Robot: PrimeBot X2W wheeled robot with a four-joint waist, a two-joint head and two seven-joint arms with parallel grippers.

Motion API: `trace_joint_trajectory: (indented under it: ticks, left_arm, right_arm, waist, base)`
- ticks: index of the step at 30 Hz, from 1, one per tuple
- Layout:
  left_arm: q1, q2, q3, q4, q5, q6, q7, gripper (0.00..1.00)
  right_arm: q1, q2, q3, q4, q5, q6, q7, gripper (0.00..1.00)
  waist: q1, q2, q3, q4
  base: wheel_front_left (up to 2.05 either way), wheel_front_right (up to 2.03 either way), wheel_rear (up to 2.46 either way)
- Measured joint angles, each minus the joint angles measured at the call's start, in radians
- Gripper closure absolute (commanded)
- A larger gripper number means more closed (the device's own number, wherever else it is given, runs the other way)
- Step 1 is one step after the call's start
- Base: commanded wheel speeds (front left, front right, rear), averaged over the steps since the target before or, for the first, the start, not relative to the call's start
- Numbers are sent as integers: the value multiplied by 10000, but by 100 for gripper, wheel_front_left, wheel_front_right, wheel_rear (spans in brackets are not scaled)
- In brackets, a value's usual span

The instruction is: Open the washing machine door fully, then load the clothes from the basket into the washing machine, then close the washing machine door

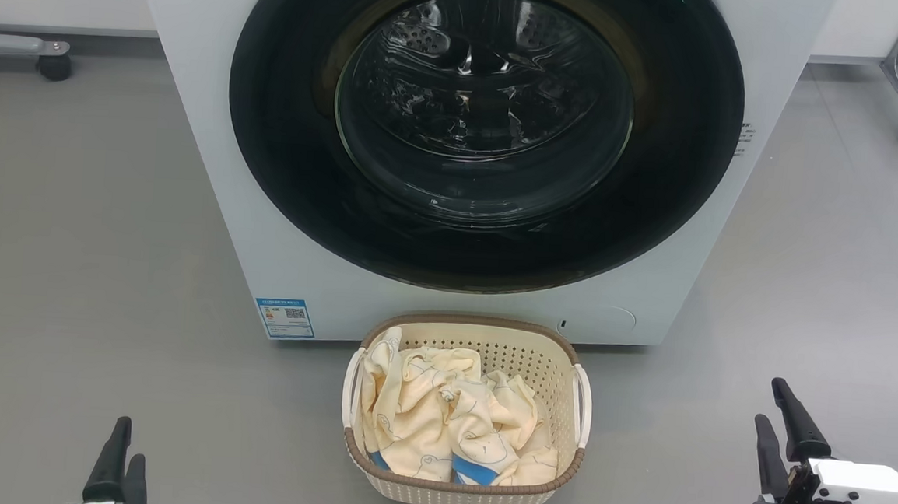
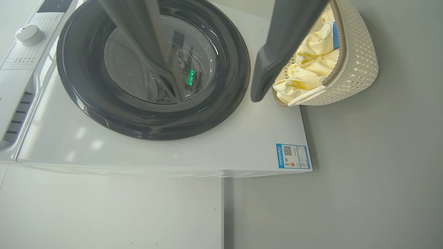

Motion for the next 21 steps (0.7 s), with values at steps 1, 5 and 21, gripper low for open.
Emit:
trace_joint_trajectory:
  ticks: [1, 5, 21]
  left_arm:
    - [0, 0, -35, -19, 19, 0, -65, 0]
    - [0, 2, -153, -82, 100, 0, -180, 0]
    - [0, 405, -997, -157, 1450, 0, -1047, 0]
  right_arm:
    - [0, -2, 21, -38, -50, 0, -10, 0]
    - [1, -17, 96, -134, -174, 2, -176, 0]
    - [165, -516, 769, -495, -1624, 4, -926, 0]
  waist:
    - [0, 0, 2, 0]
    - [0, 0, 6, 3]
    - [0, 1, 3, 34]
  base:
    - [0, 0, 0]
    - [0, 0, 0]
    - [0, 0, 0]
